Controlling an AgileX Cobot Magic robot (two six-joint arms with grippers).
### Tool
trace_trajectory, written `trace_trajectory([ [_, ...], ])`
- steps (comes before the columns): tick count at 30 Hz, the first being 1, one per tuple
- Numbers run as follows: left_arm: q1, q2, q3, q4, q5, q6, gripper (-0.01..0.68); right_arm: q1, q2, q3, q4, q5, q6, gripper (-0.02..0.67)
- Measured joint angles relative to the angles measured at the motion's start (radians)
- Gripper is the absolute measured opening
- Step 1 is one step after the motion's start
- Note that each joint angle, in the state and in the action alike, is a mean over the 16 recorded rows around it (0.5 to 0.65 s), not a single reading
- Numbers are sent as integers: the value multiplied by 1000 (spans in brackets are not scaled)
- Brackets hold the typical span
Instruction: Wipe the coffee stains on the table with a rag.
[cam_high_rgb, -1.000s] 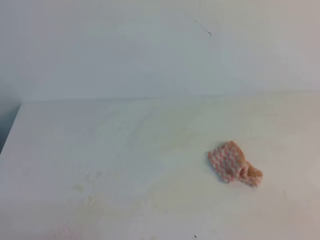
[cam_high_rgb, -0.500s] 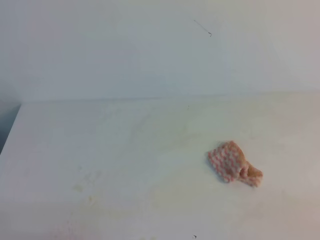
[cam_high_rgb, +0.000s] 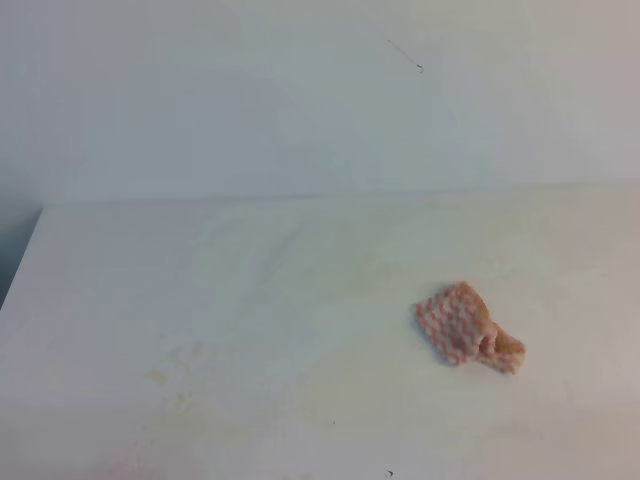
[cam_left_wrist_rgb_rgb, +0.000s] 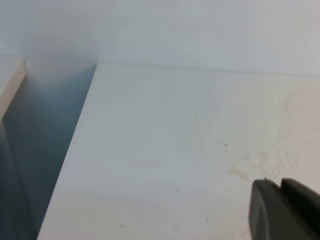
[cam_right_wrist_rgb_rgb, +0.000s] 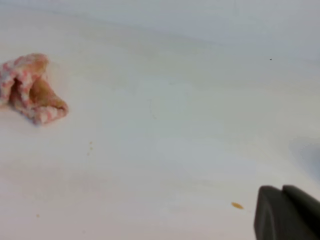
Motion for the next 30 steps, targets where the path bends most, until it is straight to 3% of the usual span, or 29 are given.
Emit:
trace_trajectory([
  [30, 0, 0, -10, 0, 0, 0, -3, 0, 0, -2, 35, 15, -32, -2],
])
